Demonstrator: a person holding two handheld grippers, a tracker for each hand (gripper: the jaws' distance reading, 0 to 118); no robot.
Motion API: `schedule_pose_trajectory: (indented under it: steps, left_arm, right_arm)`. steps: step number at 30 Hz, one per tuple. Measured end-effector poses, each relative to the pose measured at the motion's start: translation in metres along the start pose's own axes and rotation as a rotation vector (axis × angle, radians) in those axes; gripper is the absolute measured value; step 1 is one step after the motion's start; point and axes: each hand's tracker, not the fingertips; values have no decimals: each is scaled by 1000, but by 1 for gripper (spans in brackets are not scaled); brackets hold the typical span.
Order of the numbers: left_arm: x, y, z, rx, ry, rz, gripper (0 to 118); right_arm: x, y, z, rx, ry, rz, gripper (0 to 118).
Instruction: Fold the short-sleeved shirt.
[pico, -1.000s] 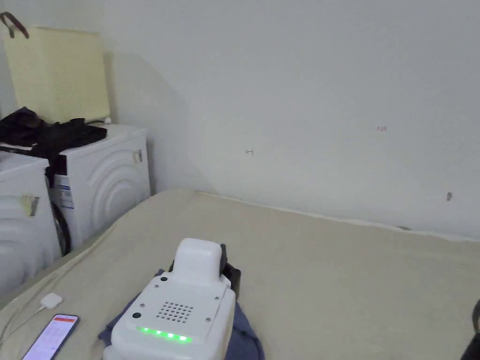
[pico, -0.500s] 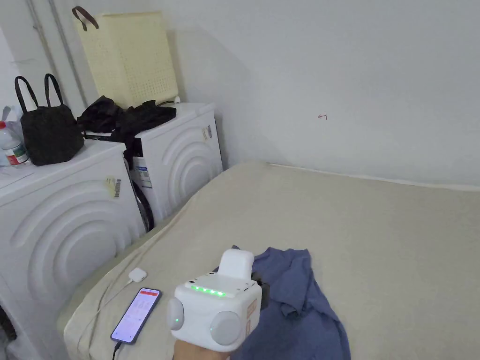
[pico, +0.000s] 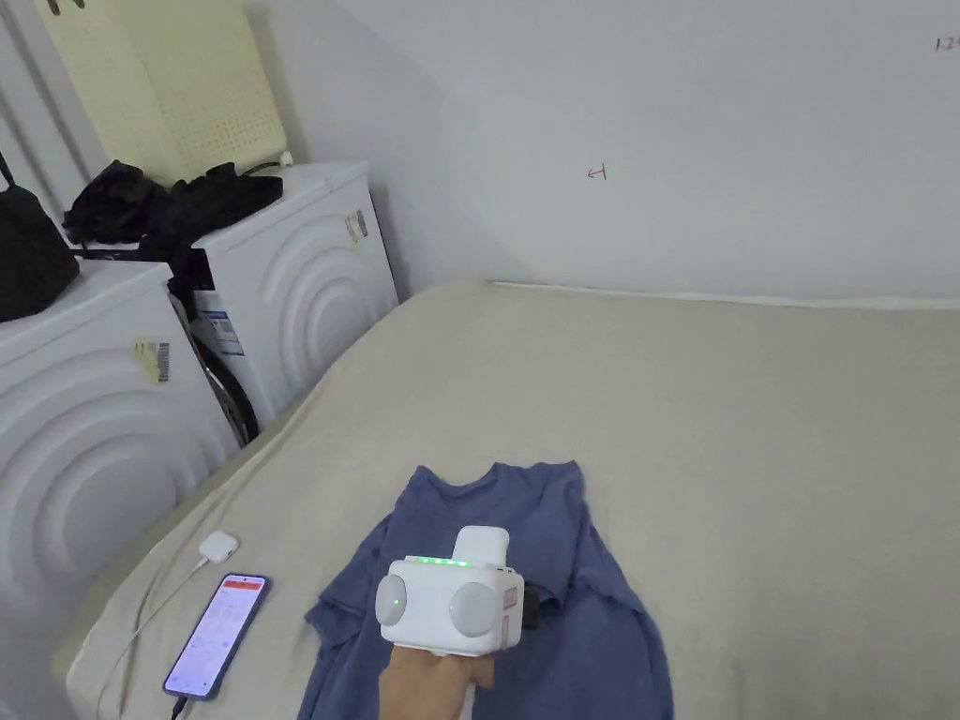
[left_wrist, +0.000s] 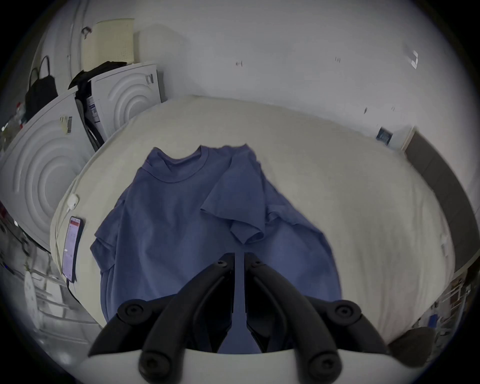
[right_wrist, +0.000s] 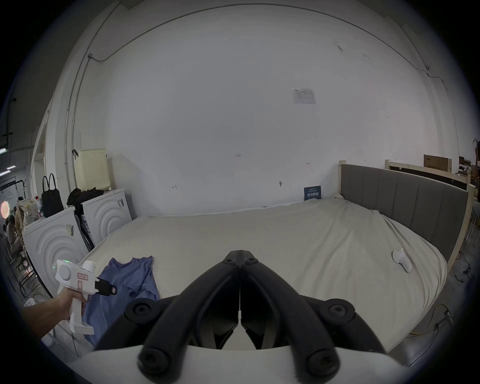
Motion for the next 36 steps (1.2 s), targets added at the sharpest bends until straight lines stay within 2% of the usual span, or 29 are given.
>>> schedule_pose_trajectory:
  steps: [1,2,3,4,9,14,15,16,19,20,21,22,23,24,27,28,32,36]
  left_arm:
    - [0,0,-8,-34,7,1,106]
    - [-1,0,-17,-91,4,-4,118]
    - [-1,-1,-20,-121,-6,15,114]
    - [-1,-2,-19,-78,0,-14,117]
    - [7,-8,-42,-139,-17,-83,118]
    - [12,-19,-64,-217,-32,-77,116]
    - [11,-23,-70,-243,-16,-76,114]
    - [13,-33,-75,-356,-35,-49,110]
    - [13,-29,-72,-299,-39,-47,105]
    - [9,-18,-68,-137,81,-125,97]
    - [8,-17,-58,-145,62,-127,76]
    - [5,-15,-52,-128,63,-135,49]
    - [2,-14,-49,-115,78,-150,12]
    - [0,-20,-50,-228,5,-100,1]
    - [-20,-23,-49,-202,-15,-29,1]
    - [-24,-23,-44,-153,20,-11,1]
    - [-33,-24,-19,-31,123,-111,1]
    - [-48,-6,22,142,155,-56,1]
  right_arm:
    - [1,-1,-2,-4,-2,2,1]
    - [1,-2,-4,-8,-4,4,1]
    - [1,-3,-6,-13,-8,5,1]
    - [2,-4,-8,-18,-12,3,1]
    - [3,-8,-18,-46,-24,-11,1]
    - [1,-11,-21,-58,-24,-3,1]
    - [1,-11,-21,-60,-23,0,1]
    - [1,-11,-21,-60,-23,2,1]
    - [0,-12,-21,-64,-22,6,1]
    - [0,-12,-21,-65,-23,7,1]
    - [0,-13,-21,-66,-23,6,1]
    - [0,-13,-21,-68,-21,4,1]
    - [-1,-13,-21,-69,-19,2,1]
    - [-1,-14,-21,-70,-15,-1,1]
    - [-3,-14,-18,-73,-8,0,1]
    - [-3,-13,-16,-72,-7,4,1]
    - [-2,-10,-11,-62,-8,10,1]
    - [-1,-6,-8,-49,-7,-7,1]
